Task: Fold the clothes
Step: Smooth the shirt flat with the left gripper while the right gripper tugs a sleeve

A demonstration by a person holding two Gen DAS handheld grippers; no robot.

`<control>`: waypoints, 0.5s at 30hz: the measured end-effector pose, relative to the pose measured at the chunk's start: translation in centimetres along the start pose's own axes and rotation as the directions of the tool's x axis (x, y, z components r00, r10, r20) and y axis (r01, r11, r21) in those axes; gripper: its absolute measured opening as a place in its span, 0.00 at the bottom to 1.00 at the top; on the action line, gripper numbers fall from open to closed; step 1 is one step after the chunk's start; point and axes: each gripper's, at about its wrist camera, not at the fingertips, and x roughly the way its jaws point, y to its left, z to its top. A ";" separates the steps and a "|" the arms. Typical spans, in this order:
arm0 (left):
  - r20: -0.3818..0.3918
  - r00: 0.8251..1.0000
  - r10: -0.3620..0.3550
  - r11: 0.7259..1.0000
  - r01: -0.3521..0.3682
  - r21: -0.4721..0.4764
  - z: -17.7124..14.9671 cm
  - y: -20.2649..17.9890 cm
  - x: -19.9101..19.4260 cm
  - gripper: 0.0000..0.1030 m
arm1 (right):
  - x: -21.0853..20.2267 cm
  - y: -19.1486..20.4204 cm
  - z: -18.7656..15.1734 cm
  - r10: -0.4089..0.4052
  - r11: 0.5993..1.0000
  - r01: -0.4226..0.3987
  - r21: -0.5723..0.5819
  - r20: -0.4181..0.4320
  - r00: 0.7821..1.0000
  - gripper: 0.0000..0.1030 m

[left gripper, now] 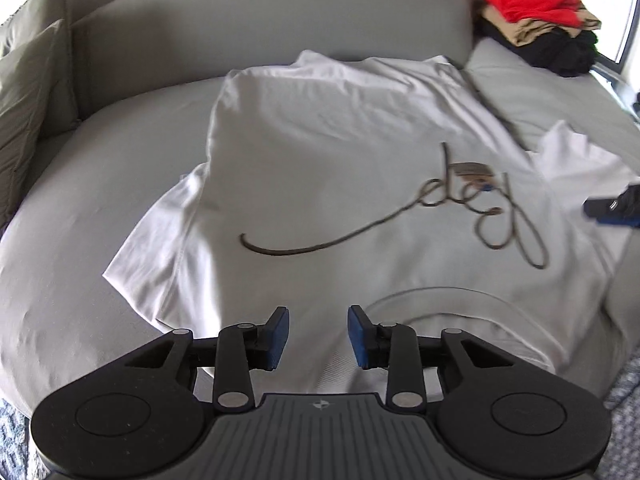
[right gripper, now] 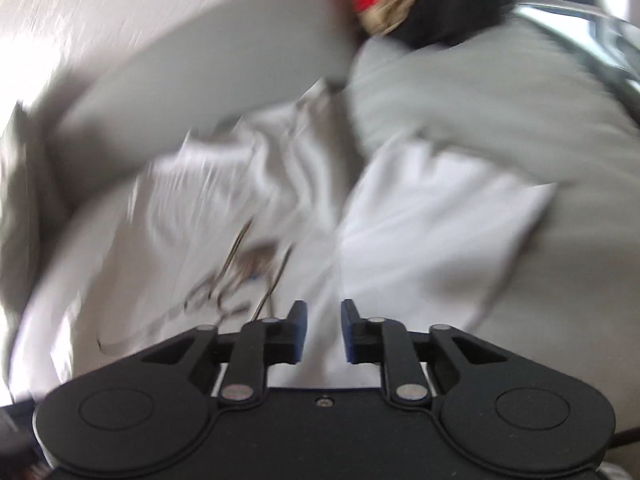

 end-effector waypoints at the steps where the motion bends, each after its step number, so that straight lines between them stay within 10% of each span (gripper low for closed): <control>1: -0.008 1.000 0.004 1.000 -0.004 0.007 -0.2 0.0 0.4 0.30 | 1.1 0.5 -0.2 -0.006 1.000 0.006 -0.016 -0.022 1.000 0.17; 8: -0.029 0.999 -0.025 0.993 0.028 0.113 -3.3 -1.7 -1.3 0.25 | 1.1 -0.6 -4.2 -0.272 0.958 0.259 -0.119 -0.105 0.957 0.15; 15: -0.033 0.987 -0.154 0.986 0.156 0.051 -4.9 -0.3 -4.0 0.27 | -3.5 -0.5 -5.5 -0.195 0.981 0.192 -0.036 -0.085 0.977 0.25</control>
